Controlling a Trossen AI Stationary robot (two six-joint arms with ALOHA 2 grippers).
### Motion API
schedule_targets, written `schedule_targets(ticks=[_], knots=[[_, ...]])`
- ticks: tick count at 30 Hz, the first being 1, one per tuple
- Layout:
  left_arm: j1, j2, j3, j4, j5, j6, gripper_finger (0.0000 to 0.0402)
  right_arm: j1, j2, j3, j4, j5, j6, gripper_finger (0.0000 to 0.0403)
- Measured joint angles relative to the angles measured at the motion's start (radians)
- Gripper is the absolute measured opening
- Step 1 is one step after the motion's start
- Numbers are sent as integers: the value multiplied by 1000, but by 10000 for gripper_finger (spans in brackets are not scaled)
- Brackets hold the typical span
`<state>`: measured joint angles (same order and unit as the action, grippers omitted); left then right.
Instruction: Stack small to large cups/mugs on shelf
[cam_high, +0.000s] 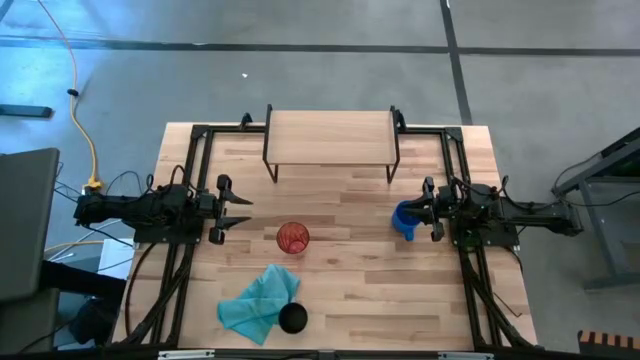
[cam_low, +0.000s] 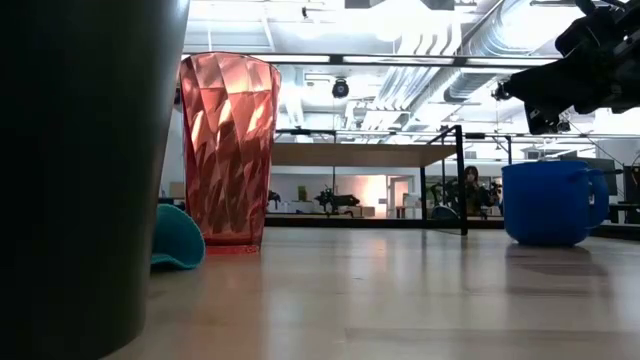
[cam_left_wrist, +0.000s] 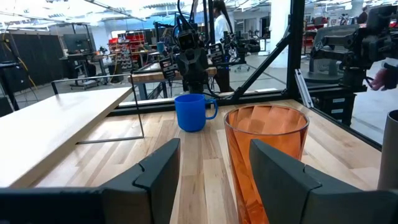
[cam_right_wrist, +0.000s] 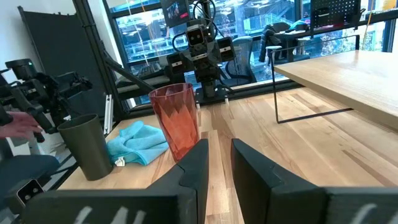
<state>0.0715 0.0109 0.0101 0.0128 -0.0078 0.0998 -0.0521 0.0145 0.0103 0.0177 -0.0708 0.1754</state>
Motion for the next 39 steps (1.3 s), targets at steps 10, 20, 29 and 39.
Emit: schedule_targets(ticks=[10, 20, 29, 39], knots=[[0, 0, 0, 4, -22, 10, 182, 0, 0, 0, 44, 0, 483, 57], [0, 0, 0, 29, -80, 19, 182, 0, 0, 0, 56, 10, 636, 57], [0, 0, 0, 257, 75, -562, 182, 0, 0, 0, 91, 15, 714, 57], [0, 0, 0, 527, 45, -767, 182, 0, 0, 0, 111, 16, 673, 57]])
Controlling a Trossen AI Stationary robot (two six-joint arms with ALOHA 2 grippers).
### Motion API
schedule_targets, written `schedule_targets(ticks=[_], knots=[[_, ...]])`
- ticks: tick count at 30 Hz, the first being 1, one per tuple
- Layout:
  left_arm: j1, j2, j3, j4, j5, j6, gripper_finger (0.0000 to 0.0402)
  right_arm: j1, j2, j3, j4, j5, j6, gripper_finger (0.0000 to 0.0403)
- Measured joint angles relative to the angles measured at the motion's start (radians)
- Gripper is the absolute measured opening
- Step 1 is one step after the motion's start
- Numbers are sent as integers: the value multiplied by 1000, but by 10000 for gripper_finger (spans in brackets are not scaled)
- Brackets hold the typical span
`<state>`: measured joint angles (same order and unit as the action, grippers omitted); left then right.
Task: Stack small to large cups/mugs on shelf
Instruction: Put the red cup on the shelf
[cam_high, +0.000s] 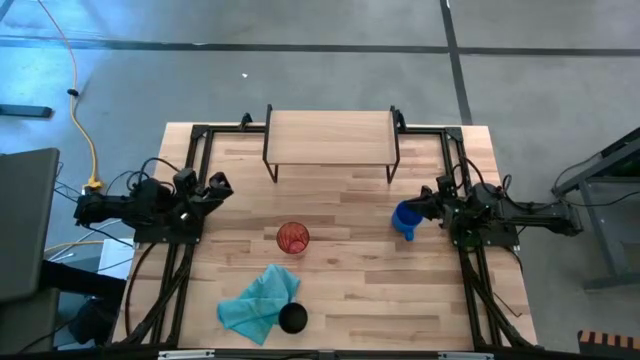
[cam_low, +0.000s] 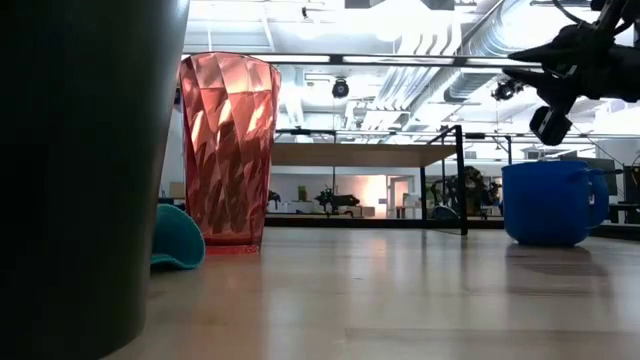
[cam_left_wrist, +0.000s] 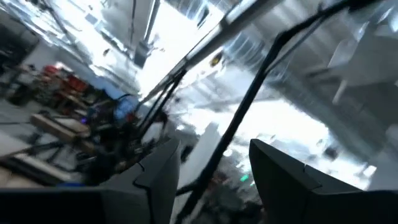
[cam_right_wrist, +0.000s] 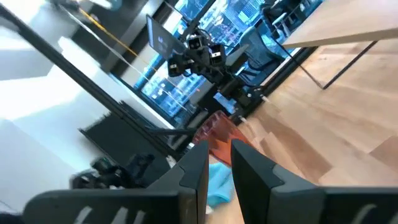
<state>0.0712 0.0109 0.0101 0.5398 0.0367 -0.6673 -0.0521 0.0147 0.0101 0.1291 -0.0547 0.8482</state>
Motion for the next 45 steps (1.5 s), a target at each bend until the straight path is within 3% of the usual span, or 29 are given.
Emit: schedule_targets(ticks=[7, 15, 21, 25, 29, 32, 35, 42, 45], knots=[[0, 0, 0, -47, -1, -43, 182, 0, 0, 0, 7, 2, 15, 57], [0, 0, 0, -114, -39, -94, 182, 0, 0, 0, -96, 10, -157, 57], [0, 1, 0, -295, -150, -19, 182, 0, 0, 0, -114, 55, -121, 57], [0, 1, 0, -364, -168, -105, 182, 0, 0, 0, -113, 86, -154, 57], [0, 1, 0, -413, -56, -145, 182, 0, 0, 0, -109, 112, -198, 57], [0, 1, 0, -457, 11, -258, 182, 0, 0, 0, -105, 137, -227, 57], [0, 5, 0, -441, 68, -355, 182, -1, 0, 0, -103, 159, -102, 57], [0, 20, 0, -300, 109, -463, 181, 0, 0, 0, -102, 154, -37, 57], [-23, 82, 51, -311, 98, -422, 181, 0, 0, 0, -102, 154, -37, 57]])
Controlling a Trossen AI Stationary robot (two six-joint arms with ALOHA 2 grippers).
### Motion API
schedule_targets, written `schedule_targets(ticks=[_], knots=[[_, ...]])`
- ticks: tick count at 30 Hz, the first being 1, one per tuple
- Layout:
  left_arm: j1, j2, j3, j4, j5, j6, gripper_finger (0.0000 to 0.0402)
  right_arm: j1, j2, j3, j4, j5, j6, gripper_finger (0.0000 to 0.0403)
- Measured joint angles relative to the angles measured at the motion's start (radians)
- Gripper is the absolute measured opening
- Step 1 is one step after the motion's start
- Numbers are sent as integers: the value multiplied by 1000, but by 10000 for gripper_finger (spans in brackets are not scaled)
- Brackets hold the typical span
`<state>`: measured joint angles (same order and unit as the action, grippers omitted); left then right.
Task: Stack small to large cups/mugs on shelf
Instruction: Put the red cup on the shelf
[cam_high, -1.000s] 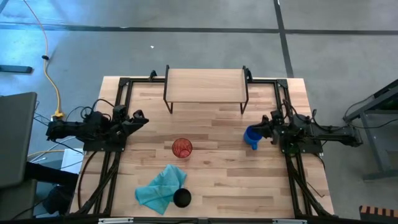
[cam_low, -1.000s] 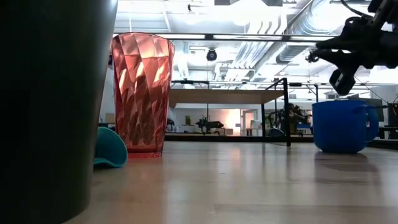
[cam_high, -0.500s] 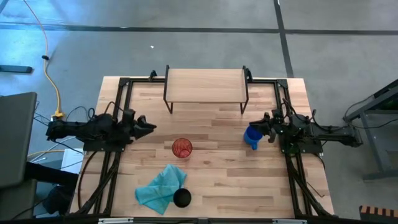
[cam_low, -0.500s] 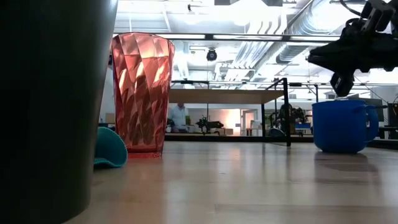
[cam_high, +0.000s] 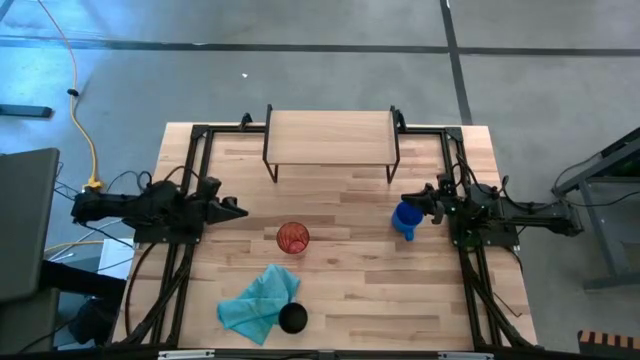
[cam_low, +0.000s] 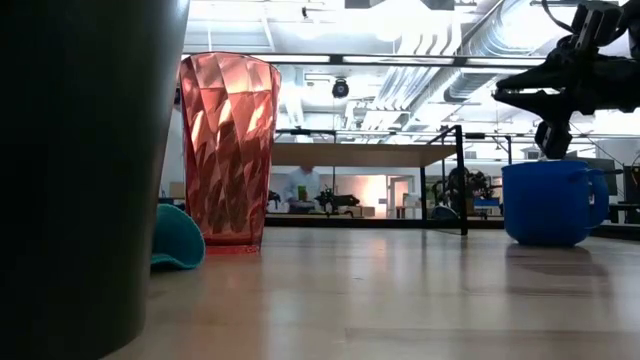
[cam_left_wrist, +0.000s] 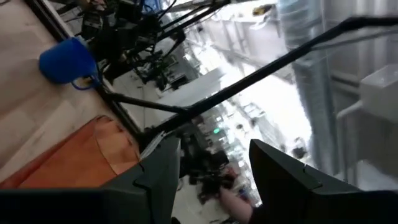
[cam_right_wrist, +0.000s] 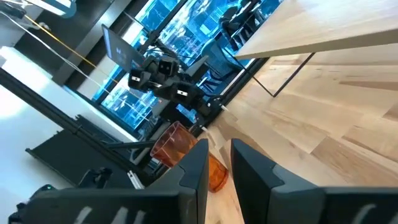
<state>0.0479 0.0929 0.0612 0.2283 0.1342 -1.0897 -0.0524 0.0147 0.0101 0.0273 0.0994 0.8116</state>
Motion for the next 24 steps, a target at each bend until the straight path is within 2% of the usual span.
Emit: schedule_targets(ticks=[5, 9, 12, 14, 17, 19, 21, 24], knots=[[-57, 229, 175, -77, -108, 321, 181, 0, 0, 0, 30, 1, -11, 57], [-55, 419, 329, -99, -118, 580, 181, 0, 0, 0, 69, 1, -52, 57], [-55, 540, 444, -201, -159, 724, 181, 0, 0, 0, 93, 1, -60, 57], [-55, 610, 514, -333, -207, 793, 181, 0, 0, 0, 93, -2, -60, 57], [-55, 710, 600, -530, -282, 823, 181, 0, 0, 0, 87, -9, -61, 57], [-55, 775, 644, -621, -290, 776, 182, 0, 0, 0, 82, -14, -61, 57], [-55, 836, 683, -650, -280, 707, 182, 0, 0, 0, 79, -14, -61, 57], [-55, 920, 739, -638, -274, 687, 182, 0, 0, 0, 72, -15, -91, 57]])
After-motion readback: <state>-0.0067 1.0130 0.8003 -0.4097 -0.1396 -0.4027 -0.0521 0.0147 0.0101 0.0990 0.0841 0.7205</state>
